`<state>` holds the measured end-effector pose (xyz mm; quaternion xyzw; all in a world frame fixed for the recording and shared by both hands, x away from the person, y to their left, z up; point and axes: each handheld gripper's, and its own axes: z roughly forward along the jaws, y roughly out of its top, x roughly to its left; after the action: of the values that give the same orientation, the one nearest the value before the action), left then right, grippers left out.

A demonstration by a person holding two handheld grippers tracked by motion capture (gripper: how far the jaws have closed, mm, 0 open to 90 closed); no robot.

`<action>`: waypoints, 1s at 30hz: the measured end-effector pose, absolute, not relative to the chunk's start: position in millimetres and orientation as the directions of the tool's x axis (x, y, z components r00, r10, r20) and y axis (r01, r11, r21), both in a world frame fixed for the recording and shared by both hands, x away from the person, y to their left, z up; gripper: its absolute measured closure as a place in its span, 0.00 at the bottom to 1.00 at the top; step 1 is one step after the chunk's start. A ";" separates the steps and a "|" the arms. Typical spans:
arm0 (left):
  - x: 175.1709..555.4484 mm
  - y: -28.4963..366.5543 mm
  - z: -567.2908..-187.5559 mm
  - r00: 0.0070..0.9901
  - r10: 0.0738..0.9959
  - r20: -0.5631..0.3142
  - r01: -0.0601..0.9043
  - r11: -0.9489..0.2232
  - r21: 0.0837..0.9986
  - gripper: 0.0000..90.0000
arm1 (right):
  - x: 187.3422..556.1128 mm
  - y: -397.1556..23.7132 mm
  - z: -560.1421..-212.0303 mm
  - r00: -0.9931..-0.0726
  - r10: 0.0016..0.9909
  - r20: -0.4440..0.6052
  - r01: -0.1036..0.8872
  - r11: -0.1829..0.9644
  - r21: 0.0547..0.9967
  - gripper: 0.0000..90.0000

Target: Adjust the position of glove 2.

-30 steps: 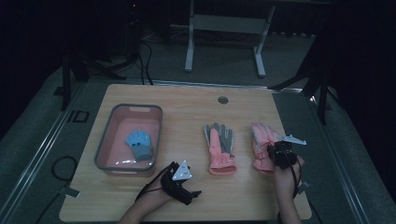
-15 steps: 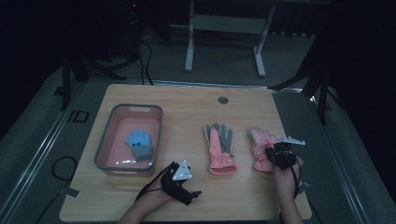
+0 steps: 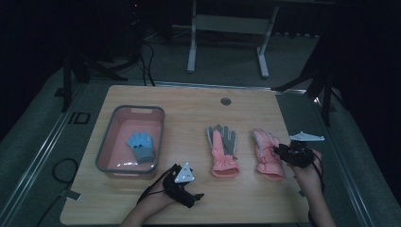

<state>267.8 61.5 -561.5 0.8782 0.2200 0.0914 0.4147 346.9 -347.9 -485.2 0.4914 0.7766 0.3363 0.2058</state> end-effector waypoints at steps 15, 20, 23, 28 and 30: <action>268.0 61.7 -561.6 0.887 0.461 -0.031 0.317 -0.558 0.767 0.04 | 353.7 -354.0 -508.4 -0.474 0.880 0.043 0.635 0.307 0.709 0.65; 268.1 62.3 -561.7 0.886 0.463 -0.027 0.313 -0.554 0.771 0.04 | 364.2 -354.7 -528.7 -0.485 0.873 0.057 0.655 0.319 0.685 0.65; 268.0 62.2 -561.9 0.887 0.462 -0.024 0.311 -0.557 0.770 0.04 | 367.4 -356.7 -532.6 -0.496 0.863 0.096 0.662 0.304 0.685 0.72; 268.3 61.9 -562.1 0.886 0.463 -0.025 0.313 -0.558 0.768 0.04 | 366.7 -354.9 -533.7 -0.498 0.858 0.124 0.673 0.293 0.680 0.93; 268.2 61.8 -562.1 0.887 0.462 -0.024 0.312 -0.559 0.768 0.04 | 364.4 -352.6 -532.4 -0.475 0.872 0.120 0.676 0.274 0.684 0.97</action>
<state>268.2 61.8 -562.1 0.8784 0.2204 0.0905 0.4144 364.4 -352.6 -532.4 0.4926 0.7855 0.3469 0.1410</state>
